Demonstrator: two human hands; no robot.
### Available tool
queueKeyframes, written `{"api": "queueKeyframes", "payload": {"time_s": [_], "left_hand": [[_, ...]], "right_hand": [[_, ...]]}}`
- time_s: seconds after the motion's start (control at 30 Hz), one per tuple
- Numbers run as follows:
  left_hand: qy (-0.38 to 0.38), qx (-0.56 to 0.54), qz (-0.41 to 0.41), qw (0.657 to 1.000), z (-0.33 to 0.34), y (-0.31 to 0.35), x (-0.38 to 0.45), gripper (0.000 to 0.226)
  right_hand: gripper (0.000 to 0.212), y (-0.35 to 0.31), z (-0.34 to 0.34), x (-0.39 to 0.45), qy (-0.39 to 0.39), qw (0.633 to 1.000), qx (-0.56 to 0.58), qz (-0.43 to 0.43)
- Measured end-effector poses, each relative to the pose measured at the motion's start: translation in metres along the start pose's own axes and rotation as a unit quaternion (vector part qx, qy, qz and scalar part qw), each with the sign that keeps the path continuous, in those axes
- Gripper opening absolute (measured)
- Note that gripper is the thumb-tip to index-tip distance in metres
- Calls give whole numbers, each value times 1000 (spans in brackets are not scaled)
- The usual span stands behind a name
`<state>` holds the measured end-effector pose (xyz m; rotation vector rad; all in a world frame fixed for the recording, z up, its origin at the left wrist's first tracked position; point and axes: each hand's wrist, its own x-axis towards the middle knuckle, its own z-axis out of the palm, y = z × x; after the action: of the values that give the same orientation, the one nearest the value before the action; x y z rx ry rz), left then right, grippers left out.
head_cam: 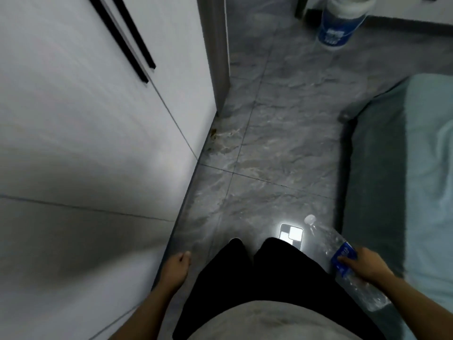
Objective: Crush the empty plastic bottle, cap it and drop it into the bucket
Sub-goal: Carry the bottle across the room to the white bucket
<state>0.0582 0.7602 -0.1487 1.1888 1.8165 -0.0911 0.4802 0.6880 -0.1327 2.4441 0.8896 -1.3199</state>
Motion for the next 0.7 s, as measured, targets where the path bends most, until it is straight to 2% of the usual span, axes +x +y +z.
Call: {"api": "queueKeyframes", "payload": {"time_s": [0.17, 0.33, 0.5, 0.7], "left_hand": [[-19, 2, 44, 999, -28, 86, 67, 44], [-17, 31, 71, 997, -22, 177, 115, 42], [-51, 36, 45, 997, -3, 250, 136, 43], [-25, 21, 14, 999, 1, 321, 151, 46]], "right_hand": [[39, 19, -5, 7, 14, 995, 69, 77], [28, 29, -34, 40, 11, 985, 114, 129], [17, 13, -108, 88, 33, 981, 159, 108], [28, -29, -221, 155, 49, 983, 168, 57]]}}
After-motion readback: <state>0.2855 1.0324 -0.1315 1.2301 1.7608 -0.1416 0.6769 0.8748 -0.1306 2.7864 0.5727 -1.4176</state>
